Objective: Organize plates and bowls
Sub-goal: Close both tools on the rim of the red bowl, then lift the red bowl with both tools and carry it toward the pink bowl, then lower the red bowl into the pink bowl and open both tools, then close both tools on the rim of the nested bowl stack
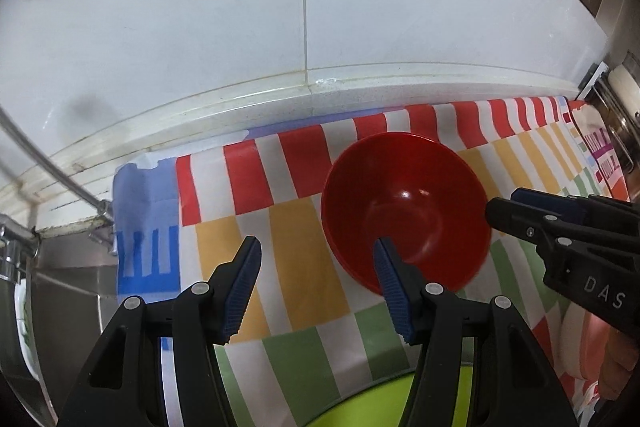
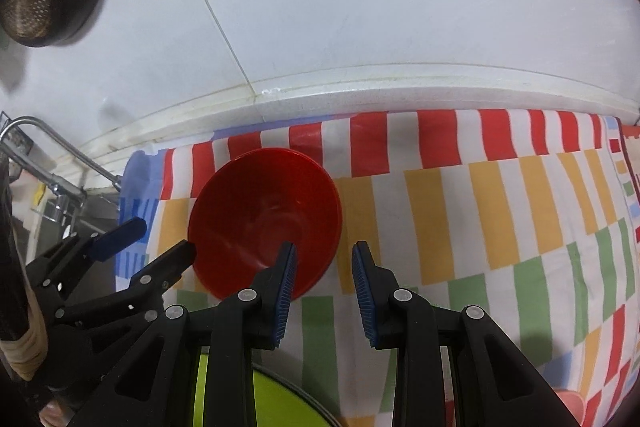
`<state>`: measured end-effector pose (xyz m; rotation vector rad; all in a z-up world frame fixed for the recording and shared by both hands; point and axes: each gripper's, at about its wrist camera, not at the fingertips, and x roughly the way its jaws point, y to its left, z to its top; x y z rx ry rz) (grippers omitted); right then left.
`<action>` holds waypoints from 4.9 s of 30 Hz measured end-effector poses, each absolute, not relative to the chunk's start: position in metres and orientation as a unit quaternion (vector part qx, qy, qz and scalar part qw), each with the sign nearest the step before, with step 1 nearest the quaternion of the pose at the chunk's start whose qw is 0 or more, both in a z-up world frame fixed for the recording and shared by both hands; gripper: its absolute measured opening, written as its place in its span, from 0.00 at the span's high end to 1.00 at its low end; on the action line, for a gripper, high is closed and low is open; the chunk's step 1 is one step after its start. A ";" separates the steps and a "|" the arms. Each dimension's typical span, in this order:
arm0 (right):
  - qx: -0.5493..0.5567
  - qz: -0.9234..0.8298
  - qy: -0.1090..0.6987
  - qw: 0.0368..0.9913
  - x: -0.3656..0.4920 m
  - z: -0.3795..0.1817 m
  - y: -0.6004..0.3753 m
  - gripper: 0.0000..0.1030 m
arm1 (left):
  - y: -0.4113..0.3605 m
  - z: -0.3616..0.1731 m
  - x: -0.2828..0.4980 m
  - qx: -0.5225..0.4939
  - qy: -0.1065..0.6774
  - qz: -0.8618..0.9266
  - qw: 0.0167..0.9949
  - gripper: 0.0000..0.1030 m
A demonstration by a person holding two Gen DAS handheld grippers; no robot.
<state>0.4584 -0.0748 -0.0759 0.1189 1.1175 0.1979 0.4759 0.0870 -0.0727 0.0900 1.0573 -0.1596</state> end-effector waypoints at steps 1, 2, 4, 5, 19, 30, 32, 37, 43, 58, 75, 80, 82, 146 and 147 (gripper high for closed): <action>0.057 0.093 0.532 0.840 0.461 -0.078 -0.074 0.71 | 0.087 -0.075 0.479 0.045 0.505 -0.077 0.858 0.44; 0.056 0.093 0.535 0.838 0.464 -0.081 -0.073 0.71 | 0.086 -0.077 0.482 0.046 0.506 -0.077 0.858 0.44; 0.057 0.091 0.542 0.834 0.469 -0.087 -0.073 0.71 | 0.086 -0.082 0.489 0.049 0.509 -0.079 0.856 0.45; 0.057 0.091 0.545 0.832 0.471 -0.089 -0.073 0.71 | 0.086 -0.085 0.492 0.050 0.512 -0.081 0.854 0.47; 0.052 0.094 0.567 0.817 0.487 -0.116 -0.064 0.72 | 0.074 -0.116 0.518 0.065 0.540 -0.107 0.832 0.73; 0.067 0.082 0.577 0.810 0.490 -0.124 -0.069 0.87 | 0.060 -0.122 0.528 0.051 0.550 -0.107 0.827 0.86; 0.070 0.080 0.577 0.810 0.489 -0.124 -0.070 0.87 | 0.061 -0.120 0.526 0.047 0.550 -0.106 0.827 0.86; 0.068 0.080 0.573 0.813 0.482 -0.116 -0.072 0.87 | 0.065 -0.107 0.515 0.042 0.544 -0.108 0.831 0.86; 0.067 0.079 0.562 0.821 0.466 -0.100 -0.078 0.87 | 0.063 -0.087 0.493 0.040 0.529 -0.111 0.840 0.86; 0.078 0.074 0.523 0.845 0.403 -0.057 -0.119 0.87 | 0.022 -0.036 0.433 0.057 0.495 -0.123 0.858 0.86; 0.092 0.046 0.493 0.864 0.319 -0.025 -0.189 0.87 | -0.059 0.001 0.356 0.071 0.453 -0.173 0.872 0.86; 0.097 0.033 0.487 0.867 0.298 -0.021 -0.210 0.86 | -0.082 0.004 0.339 0.074 0.449 -0.187 0.871 0.86; 0.096 0.028 0.486 0.868 0.290 -0.021 -0.218 0.86 | -0.091 0.003 0.334 0.073 0.451 -0.192 0.869 0.86; 0.053 -0.008 0.505 0.862 0.258 -0.060 -0.280 0.60 | -0.150 -0.044 0.316 0.087 0.503 -0.215 0.833 0.55; 0.054 -0.010 0.506 0.861 0.258 -0.060 -0.280 0.60 | -0.149 -0.046 0.316 0.086 0.505 -0.214 0.832 0.55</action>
